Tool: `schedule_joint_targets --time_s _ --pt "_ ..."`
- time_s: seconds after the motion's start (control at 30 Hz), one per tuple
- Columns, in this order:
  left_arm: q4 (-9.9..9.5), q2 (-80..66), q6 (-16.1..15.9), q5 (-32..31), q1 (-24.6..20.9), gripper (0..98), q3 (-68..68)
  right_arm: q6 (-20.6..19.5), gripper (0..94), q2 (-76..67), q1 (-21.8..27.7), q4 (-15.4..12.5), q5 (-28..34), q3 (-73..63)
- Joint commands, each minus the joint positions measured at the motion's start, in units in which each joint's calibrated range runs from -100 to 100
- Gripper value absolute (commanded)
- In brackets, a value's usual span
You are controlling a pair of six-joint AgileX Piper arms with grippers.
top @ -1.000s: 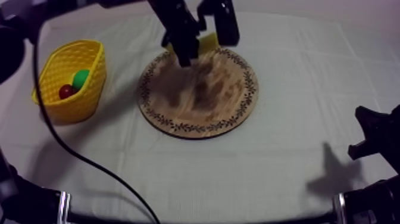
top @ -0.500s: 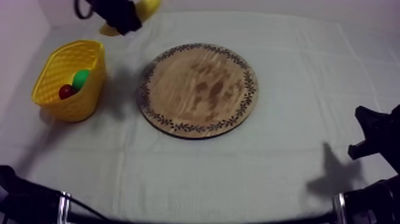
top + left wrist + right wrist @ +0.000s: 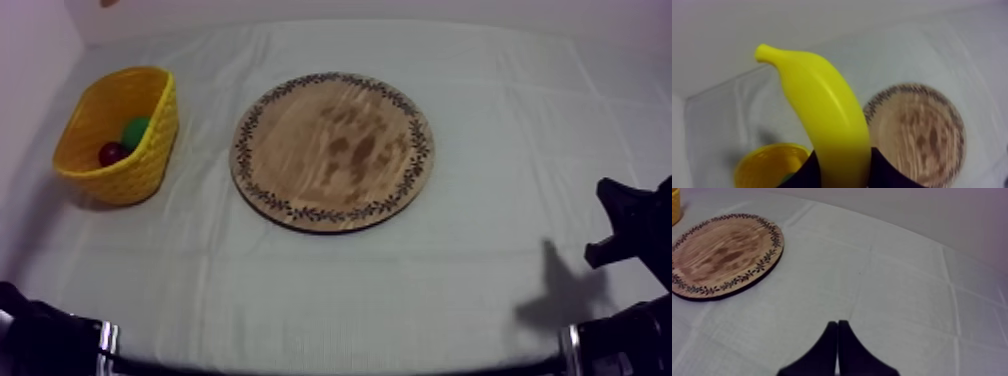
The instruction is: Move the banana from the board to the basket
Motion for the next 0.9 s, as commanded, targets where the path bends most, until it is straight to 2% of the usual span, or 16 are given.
schedule_joint_targets --time_s 0.0,0.2,0.37,0.87 --pt "-0.14 2.0 2.2 -0.6 -3.8 27.6 -0.1 0.0 0.3 0.0 0.0 0.0 0.0 0.0" --pt "-1.24 6.1 3.6 -3.9 -8.9 26.7 5.7 0.0 0.3 0.0 0.0 0.0 0.0 0.0" --pt "-1.77 8.0 4.6 -6.0 -11.3 26.2 12.4 0.0 0.3 0.0 0.0 0.0 0.0 0.0" --pt "-2.34 10.0 4.6 -9.3 -12.1 25.2 27.6 0.0 0.3 0.0 0.0 0.0 0.0 0.0"
